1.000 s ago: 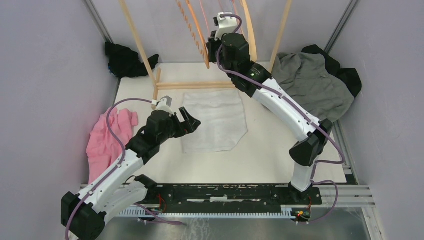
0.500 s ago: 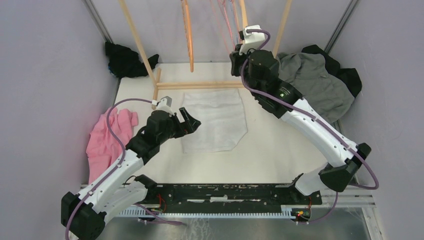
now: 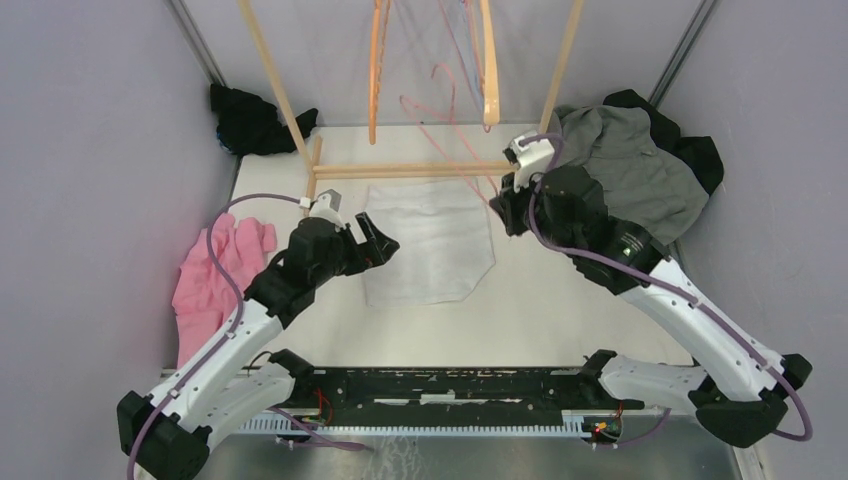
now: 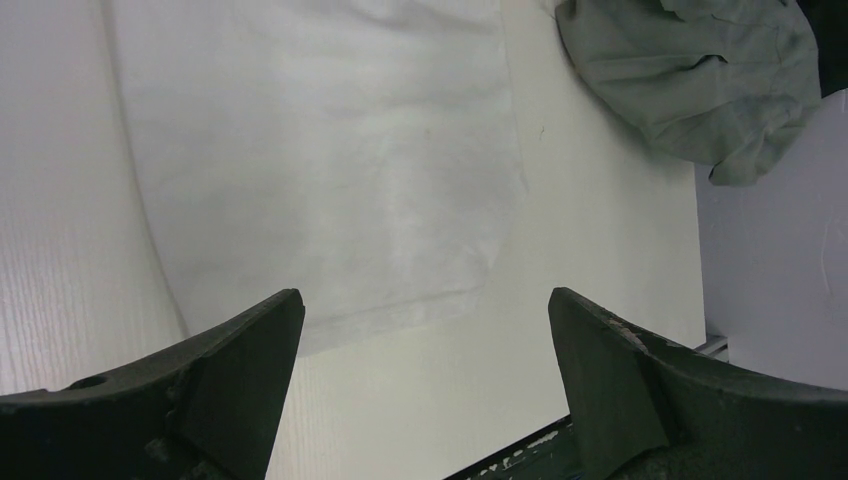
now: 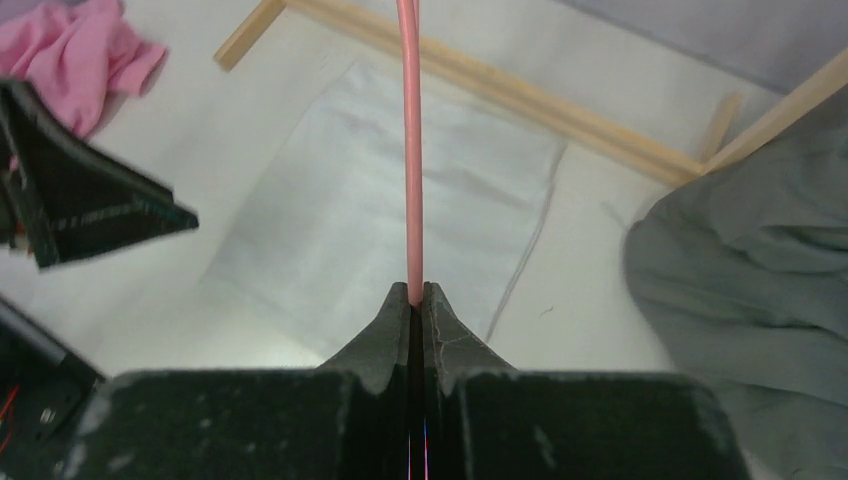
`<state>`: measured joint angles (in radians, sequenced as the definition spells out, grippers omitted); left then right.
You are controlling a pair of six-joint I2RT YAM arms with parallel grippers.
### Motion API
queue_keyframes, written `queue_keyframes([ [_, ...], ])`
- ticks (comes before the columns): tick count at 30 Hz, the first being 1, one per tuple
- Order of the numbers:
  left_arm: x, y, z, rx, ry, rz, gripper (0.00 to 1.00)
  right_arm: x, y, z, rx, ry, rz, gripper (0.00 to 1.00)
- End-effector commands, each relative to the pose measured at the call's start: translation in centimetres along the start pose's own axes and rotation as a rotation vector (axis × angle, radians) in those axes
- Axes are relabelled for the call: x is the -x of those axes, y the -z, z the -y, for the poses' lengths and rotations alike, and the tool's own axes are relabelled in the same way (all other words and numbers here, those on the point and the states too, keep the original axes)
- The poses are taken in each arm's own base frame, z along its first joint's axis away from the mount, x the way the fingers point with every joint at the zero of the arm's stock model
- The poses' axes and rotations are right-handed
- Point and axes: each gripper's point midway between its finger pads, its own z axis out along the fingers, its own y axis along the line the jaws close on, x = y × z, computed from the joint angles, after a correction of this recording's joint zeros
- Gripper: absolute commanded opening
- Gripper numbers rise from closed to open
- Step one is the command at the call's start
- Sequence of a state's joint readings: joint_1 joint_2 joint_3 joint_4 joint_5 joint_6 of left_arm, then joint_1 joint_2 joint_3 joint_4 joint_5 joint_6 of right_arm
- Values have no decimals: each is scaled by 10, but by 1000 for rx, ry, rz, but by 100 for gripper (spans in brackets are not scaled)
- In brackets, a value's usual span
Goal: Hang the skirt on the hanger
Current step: Pick up the hanger from the clothesline, then hang the skirt on the hanger.
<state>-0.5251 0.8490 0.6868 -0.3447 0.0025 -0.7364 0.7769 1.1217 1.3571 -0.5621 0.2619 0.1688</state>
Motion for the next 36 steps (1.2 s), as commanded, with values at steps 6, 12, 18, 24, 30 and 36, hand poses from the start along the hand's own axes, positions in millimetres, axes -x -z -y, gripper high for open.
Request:
queue_keyframes([
  [6, 15, 27, 37, -139, -65, -4, 100, -89, 33, -58, 374, -90, -188, 1],
  [12, 4, 37, 35, -159, -74, -39, 99, -138, 31, -100, 617, -157, -282, 1],
  [18, -39, 29, 9, -121, -62, -163, 95, -178, 20, -126, 761, -222, -364, 1],
  [24, -65, 29, -9, -71, -14, -192, 93, -209, 15, -139, 837, -291, -397, 1],
  [30, -80, 16, -34, 79, 3, -235, 88, -242, 13, -137, 819, -333, -448, 1],
  [36, -94, 3, -59, 241, 13, -282, 84, -259, 11, -129, 754, -359, -466, 1],
])
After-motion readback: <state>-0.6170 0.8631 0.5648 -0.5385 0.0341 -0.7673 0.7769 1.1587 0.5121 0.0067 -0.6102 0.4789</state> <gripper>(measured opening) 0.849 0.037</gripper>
